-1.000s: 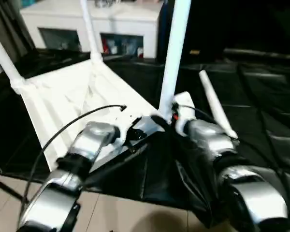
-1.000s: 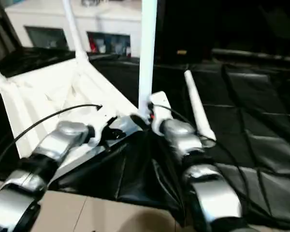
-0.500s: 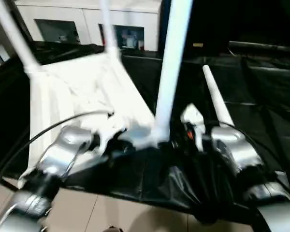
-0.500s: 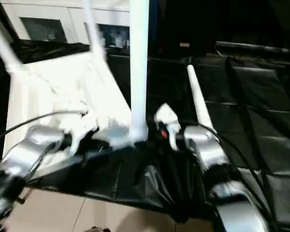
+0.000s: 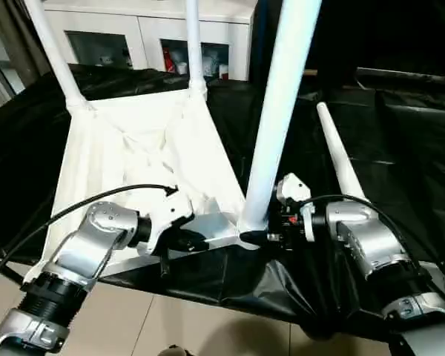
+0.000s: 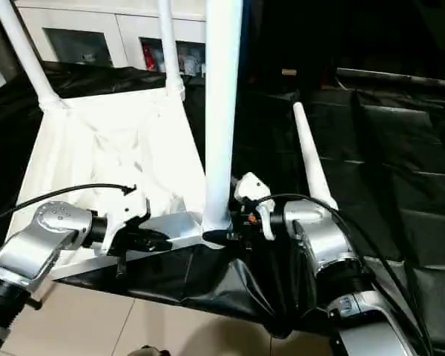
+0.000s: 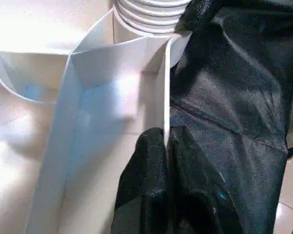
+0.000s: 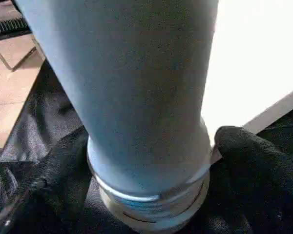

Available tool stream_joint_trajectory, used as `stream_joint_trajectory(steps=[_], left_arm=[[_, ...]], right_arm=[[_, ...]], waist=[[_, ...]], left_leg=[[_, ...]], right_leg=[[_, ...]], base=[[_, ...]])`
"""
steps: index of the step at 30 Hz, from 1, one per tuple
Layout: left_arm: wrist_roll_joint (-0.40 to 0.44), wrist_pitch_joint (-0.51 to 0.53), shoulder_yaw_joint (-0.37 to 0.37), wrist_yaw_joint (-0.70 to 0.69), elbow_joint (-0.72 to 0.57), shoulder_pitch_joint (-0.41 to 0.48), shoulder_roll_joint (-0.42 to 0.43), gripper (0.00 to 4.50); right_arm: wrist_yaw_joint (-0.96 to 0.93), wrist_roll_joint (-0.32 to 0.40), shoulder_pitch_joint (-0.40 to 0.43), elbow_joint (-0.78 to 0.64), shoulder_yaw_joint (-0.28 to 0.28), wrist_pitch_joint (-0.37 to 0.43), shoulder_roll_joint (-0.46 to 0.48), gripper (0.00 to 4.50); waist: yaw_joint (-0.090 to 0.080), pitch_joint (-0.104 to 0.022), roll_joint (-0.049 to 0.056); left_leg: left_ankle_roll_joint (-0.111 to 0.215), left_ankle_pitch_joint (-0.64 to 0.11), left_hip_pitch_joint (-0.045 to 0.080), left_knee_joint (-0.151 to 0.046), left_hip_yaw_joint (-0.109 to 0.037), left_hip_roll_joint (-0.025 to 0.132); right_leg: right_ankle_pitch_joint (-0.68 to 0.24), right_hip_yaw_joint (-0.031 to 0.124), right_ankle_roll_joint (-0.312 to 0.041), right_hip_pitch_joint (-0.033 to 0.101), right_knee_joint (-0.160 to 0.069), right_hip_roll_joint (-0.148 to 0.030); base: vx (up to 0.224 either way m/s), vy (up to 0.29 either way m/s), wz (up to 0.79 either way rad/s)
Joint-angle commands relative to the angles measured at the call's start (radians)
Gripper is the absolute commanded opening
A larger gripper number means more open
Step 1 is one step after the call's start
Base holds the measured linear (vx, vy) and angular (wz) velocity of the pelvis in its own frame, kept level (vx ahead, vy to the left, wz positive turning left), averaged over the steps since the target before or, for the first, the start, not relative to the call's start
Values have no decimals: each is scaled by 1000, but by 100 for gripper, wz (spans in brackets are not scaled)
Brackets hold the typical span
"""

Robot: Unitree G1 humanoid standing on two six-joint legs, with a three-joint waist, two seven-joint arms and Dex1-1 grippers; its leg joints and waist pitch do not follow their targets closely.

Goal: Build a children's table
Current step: Rotate leg to tighten

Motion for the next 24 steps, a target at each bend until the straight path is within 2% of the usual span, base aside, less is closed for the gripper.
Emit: stream_joint_trajectory(steps=[1,9,16,17,18,19,21,22,23,24], left_arm=[[-34,0,-15,-38,-40,-1,0,0],[-37,9,-15,-33,-35,0,-2,0],[-46,24,5,4,-7,-4,-30,0],[-52,34,29,58,30,-17,-73,0],[-52,34,30,62,33,-18,-76,0],[-53,35,39,85,50,-24,-94,0],[-44,29,46,125,84,-37,-121,0],[-17,20,60,228,161,-70,-179,0],[-9,20,64,260,184,-80,-197,0],[7,26,89,380,269,-123,-273,0]], right_arm=[[11,18,-5,-17,12,11,6,367],[10,23,-1,-15,12,23,12,300],[-94,33,9,23,-27,33,62,286],[-232,28,6,86,-69,28,112,286],[-241,28,6,89,-72,28,115,285],[-293,28,5,113,-88,26,136,285],[-366,29,2,140,-108,23,165,285],[-524,34,-14,203,-150,9,226,285],[-571,33,-19,222,-161,1,242,285],[-742,14,-41,290,-181,-28,301,285]], waist=[[-2,-69,-2],[-2,-68,0],[-5,-62,-1],[-7,-63,-2],[-14,-59,-2],[-17,-62,-4],[-29,-57,-3],[-33,-56,2],[-37,-52,3],[-38,-52,0]], left_leg=[[75,-92,26,-50,-8,35],[59,-126,26,-49,-9,36],[24,-182,27,-53,-10,36],[21,-187,26,-54,-11,35],[10,-199,26,-56,-10,34],[-4,-217,27,-59,-14,33],[-11,-242,29,-62,-13,32],[-20,-268,33,-63,-13,31],[-29,-287,36,-66,-12,32],[-47,-321,42,-68,-16,31]], right_leg=[[96,40,-256,51,-47,-60],[41,41,-255,49,-46,-61],[-47,44,-244,45,-51,-64],[-56,44,-241,47,-52,-64],[-76,46,-240,44,-55,-66],[-110,45,-232,50,-58,-69],[-147,46,-221,46,-64,-67],[-184,47,-215,44,-69,-68],[-211,49,-213,38,-74,-68],[-269,48,-204,40,-78,-71]], base=[[0,0,0],[0,0,0],[0,0,0],[0,0,0],[0,0,0],[0,0,0],[0,0,0],[0,0,0],[0,0,0],[0,0,0]])
